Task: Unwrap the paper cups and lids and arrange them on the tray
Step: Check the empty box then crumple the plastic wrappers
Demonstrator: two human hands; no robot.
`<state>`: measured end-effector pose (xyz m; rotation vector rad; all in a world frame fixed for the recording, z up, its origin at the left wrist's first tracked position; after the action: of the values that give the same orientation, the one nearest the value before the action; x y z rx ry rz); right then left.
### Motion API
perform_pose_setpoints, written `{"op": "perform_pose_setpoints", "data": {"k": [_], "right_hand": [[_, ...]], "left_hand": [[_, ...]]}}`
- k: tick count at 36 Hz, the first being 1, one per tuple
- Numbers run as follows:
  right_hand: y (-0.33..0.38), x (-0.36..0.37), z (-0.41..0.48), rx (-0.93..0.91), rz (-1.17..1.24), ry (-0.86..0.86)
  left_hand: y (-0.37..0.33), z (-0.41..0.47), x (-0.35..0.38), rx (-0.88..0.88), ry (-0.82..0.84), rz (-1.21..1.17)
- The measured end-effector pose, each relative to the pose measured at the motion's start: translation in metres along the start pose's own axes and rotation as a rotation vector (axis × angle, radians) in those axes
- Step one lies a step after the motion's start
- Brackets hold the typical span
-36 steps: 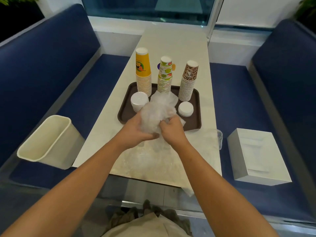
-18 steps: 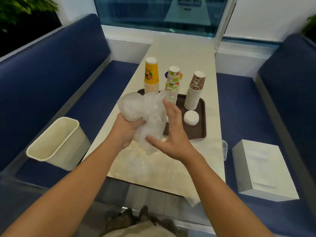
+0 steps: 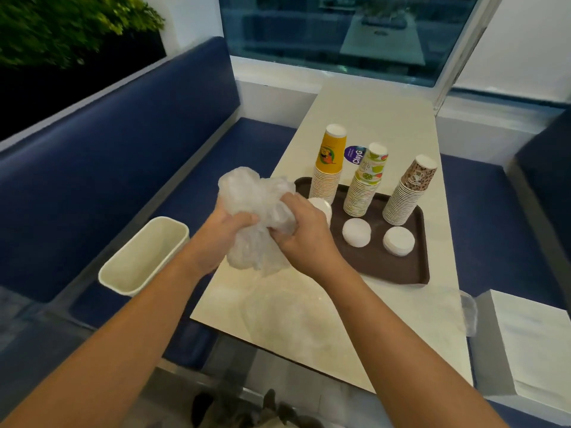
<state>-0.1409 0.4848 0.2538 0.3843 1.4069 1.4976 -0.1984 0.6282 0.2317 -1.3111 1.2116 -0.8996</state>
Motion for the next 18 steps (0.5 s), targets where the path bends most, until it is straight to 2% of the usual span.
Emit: {"op": "perform_pose_setpoints", "data": {"k": [3, 6, 9, 11, 16, 18], "right_hand": [[0.005, 0.043, 0.026, 0.037, -0.005, 0.01], [0.004, 0.093, 0.054, 0.06, -0.047, 0.055], [-0.007, 0.157, 0.088, 0.059, -0.249, 0.134], [-0.015, 0.198, 0.106, 0.066, -0.282, 0.172], [-0.036, 0.288, 0.13, 0.129, 0.002, 0.242], [-0.047, 0.313, 0.135, 0.11, 0.025, 0.282]], "left_hand": [[0.007, -0.001, -0.05, 0.058, -0.103, -0.088], [0.008, -0.008, -0.096, 0.117, -0.262, 0.067], [0.025, -0.01, -0.144, 0.174, -0.258, 0.235], [0.047, -0.008, -0.184, 0.156, -0.335, 0.328], [0.11, 0.003, -0.272, 0.039, -0.529, 0.489], [0.134, 0.008, -0.294, -0.01, -0.556, 0.518]]}}
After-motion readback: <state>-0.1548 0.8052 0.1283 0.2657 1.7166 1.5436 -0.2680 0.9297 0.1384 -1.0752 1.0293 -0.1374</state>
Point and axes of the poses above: each hand's wrist, its own z-axis towards the middle knuckle, its own x-axis out of the palm, y = z × x, the point moved 7 cm from there along z, towards the middle knuckle, and after that the axes turned 9 degrees about z, right-handed, at the moved point
